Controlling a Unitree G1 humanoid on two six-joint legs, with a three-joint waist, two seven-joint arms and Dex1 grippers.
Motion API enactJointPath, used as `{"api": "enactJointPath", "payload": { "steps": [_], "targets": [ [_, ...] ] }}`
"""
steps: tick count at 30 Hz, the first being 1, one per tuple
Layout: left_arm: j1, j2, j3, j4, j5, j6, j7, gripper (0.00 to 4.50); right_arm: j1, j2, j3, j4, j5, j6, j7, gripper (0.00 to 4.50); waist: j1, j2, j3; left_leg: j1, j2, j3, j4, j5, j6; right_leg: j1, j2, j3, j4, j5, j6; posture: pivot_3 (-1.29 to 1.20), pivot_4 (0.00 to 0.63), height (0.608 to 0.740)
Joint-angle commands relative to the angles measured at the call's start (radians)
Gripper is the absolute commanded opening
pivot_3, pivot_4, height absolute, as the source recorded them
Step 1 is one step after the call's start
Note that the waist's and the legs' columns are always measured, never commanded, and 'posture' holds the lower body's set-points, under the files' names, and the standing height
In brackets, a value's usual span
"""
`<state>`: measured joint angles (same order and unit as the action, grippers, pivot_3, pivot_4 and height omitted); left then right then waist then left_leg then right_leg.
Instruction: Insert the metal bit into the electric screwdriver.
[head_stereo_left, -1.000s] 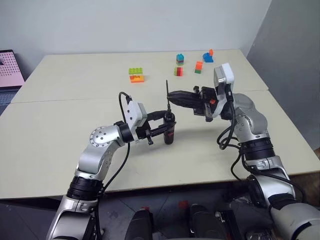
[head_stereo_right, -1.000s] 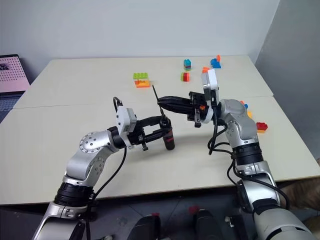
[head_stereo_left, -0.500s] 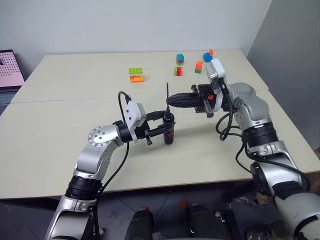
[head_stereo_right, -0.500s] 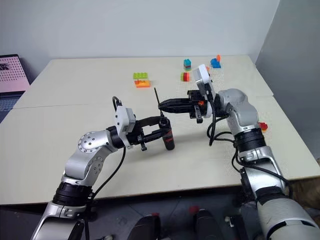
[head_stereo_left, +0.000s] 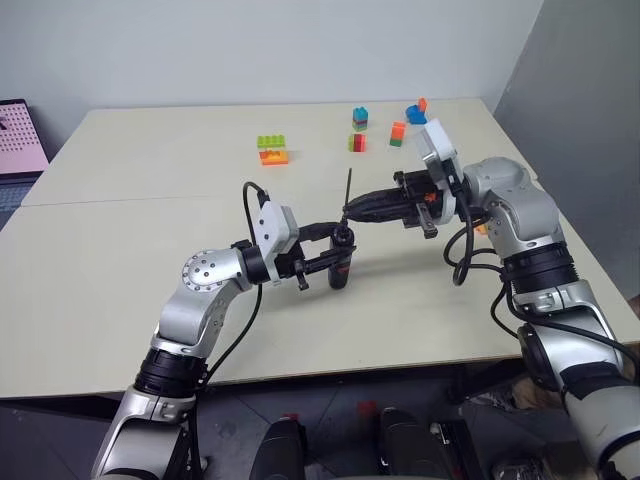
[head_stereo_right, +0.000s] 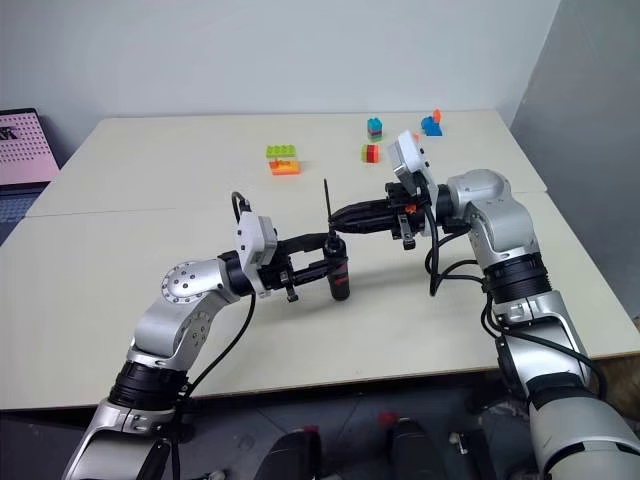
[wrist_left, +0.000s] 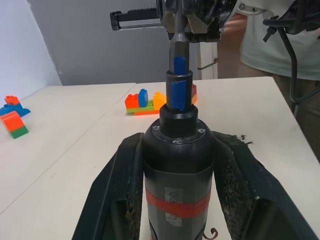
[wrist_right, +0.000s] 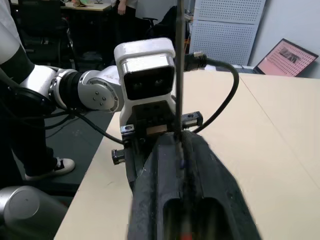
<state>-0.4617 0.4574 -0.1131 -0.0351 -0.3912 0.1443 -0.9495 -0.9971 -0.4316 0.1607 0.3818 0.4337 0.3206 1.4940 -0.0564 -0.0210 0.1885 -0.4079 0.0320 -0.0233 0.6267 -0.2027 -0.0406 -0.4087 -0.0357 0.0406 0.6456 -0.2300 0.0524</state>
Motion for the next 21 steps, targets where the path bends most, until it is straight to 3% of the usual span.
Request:
{"api": "enactJointPath", "payload": {
  "steps": [1, 7, 13, 21],
  "targets": [
    [0.007, 0.013, 0.014, 0.035, 0.035, 0.011, 0.020, 1.63, -0.005, -0.021, -0.015, -0.056, 0.015, 0.035, 0.019, 1.25, 0.000, 0.000, 0.000, 0.000, 0.000, 0.000, 0.000, 0.000, 0.000, 0.000, 0.000, 0.000, 0.000, 0.000, 0.000, 0.00, 0.150, 0.740],
    [0.001, 0.006, 0.022, 0.027, 0.028, 0.027, 0.038, 1.63, -0.004, -0.044, -0.060, -0.062, 0.022, 0.054, -0.025, 2.56, 0.000, 0.000, 0.000, 0.000, 0.000, 0.000, 0.000, 0.000, 0.000, 0.000, 0.000, 0.000, 0.000, 0.000, 0.000, 0.00, 0.150, 0.740],
    [-0.073, 0.039, 0.050, -0.006, 0.044, 0.076, 0.091, 1.63, 0.073, -0.149, -0.160, -0.139, 0.034, 0.062, -0.097, 3.81, 0.007, -0.001, 0.000, -0.002, 0.000, 0.000, 0.000, 0.000, 0.000, -0.002, 0.000, 0.000, -0.001, 0.000, 0.000, 0.00, 0.150, 0.740],
    [-0.287, 0.254, -0.060, 0.136, 0.306, 0.049, 0.023, 1.62, 0.273, -0.310, -0.249, -0.420, -0.026, 0.035, -0.259, 3.84, 0.002, -0.001, 0.002, -0.011, 0.000, 0.001, -0.003, 0.000, 0.000, -0.013, 0.001, 0.001, 0.000, 0.002, 0.004, 0.00, 0.150, 0.740]
  ]
}}
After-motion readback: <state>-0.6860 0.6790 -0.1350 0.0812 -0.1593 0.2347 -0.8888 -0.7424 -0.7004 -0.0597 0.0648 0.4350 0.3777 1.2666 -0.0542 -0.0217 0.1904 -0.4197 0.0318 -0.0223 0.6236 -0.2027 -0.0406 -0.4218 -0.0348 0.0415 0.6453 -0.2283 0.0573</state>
